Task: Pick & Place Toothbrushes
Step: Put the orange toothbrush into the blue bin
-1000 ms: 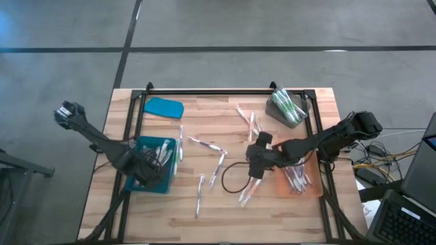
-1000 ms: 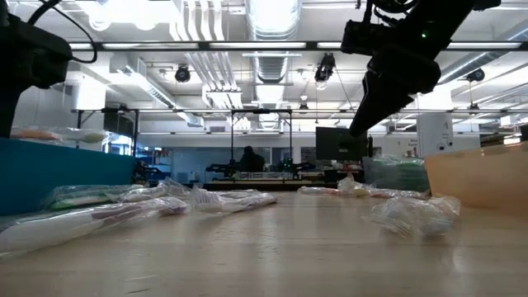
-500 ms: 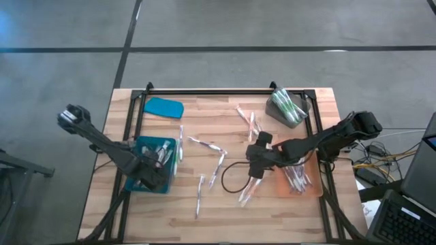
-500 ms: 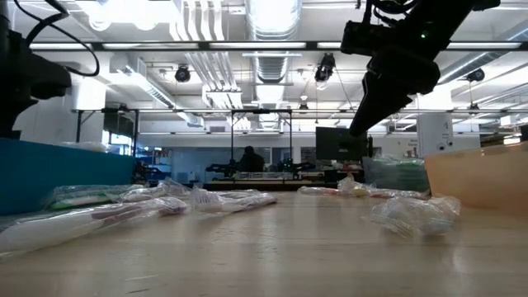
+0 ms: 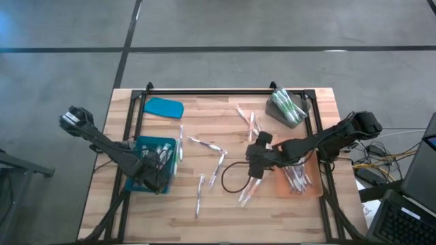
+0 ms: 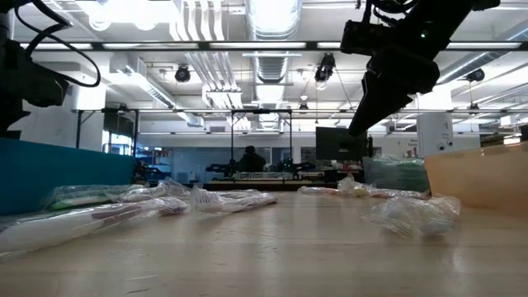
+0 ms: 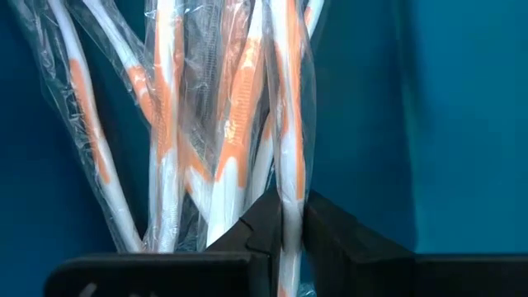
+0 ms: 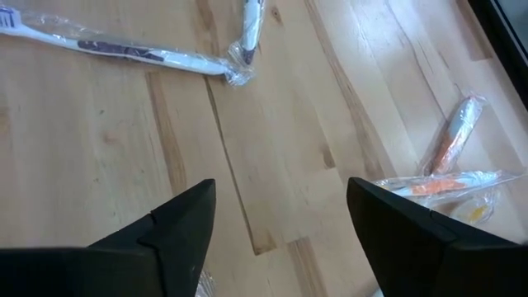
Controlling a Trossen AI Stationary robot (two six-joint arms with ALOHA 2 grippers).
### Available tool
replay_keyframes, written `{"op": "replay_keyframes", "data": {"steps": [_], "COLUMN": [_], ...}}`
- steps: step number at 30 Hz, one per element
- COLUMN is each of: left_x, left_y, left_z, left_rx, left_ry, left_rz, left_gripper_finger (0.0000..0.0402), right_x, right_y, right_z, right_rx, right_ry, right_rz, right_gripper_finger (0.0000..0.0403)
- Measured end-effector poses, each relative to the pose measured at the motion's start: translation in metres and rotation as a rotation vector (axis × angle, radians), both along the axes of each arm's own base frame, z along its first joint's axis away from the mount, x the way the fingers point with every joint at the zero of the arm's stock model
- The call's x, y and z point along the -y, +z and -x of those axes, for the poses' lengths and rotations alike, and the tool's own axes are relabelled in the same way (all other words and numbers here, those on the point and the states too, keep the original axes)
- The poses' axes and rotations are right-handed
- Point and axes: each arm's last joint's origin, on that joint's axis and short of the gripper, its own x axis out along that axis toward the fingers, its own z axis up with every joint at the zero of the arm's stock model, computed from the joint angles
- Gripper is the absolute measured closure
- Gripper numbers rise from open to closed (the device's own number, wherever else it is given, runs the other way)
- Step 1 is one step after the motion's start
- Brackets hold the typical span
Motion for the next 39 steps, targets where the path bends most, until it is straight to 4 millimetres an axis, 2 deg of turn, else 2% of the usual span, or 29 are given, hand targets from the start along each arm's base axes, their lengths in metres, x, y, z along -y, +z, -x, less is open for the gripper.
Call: {"op": "replay_keyframes", "data": {"steps": [5,14,19,31,39], "left_x": [0.000,-0.001,-0.004,-0.017,-0.028], "left_y": [0.001,0.002,0.009,0.036,0.049], "left_z": [0.000,0.000,0.003,0.015,0.019], "left_rx": [0.002,0.001,0.034,0.236,0.441], "left_ry": [-0.012,-0.030,-0.029,-0.009,0.017], "left_rz": [0.000,0.008,0.039,0.055,-0.129], "left_gripper_finger": [0.0347,0.0275,0.0252,0.0250,0.0251], "right_x": [0.000,0.000,0.000,0.000,-0.003], "right_y": [0.000,0.000,0.000,0.000,-0.001], "right_z": [0.000,0.000,0.000,0.000,0.000], "right_rx": [0.002,0.003,0.002,-0.013,-0.057], "right_ry": [0.000,0.000,0.001,0.031,0.140], "right_rz": [-0.001,-0.001,-0.002,0.014,-0.033], "right_gripper_finger": [0.0123,0.0108,0.0116,0.0156,0.0175]}}
